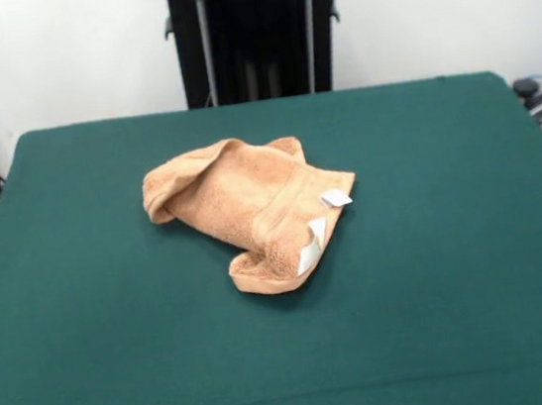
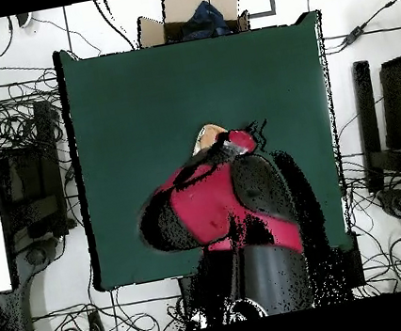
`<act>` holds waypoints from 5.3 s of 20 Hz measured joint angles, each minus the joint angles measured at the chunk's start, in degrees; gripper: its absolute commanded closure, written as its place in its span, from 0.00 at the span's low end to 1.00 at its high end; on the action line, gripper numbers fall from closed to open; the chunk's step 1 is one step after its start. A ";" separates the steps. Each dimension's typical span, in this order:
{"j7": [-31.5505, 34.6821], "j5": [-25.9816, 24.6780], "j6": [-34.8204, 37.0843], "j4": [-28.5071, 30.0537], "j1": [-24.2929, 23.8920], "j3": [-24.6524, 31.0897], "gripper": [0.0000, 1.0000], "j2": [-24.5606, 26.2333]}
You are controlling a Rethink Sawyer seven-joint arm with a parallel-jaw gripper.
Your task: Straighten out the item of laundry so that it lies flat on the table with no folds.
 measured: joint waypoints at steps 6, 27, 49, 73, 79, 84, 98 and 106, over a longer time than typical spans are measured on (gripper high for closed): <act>-1.48 4.60 -1.76 0.68 -10.42 11.08 0.00 1.22; -2.72 7.27 -9.83 6.76 -16.82 31.06 0.00 7.01; -13.20 13.38 -1.10 21.05 -39.49 58.50 0.00 1.70; -13.10 6.50 3.38 15.09 -18.17 44.04 0.00 -1.72; -13.10 6.51 3.06 14.73 -18.27 38.98 0.00 -2.94; -13.10 6.52 1.62 14.43 -19.98 36.12 0.00 -3.33; -13.10 6.79 1.35 11.51 -23.39 33.54 0.00 -1.17; -13.10 2.37 0.85 9.78 -23.30 31.97 0.00 1.31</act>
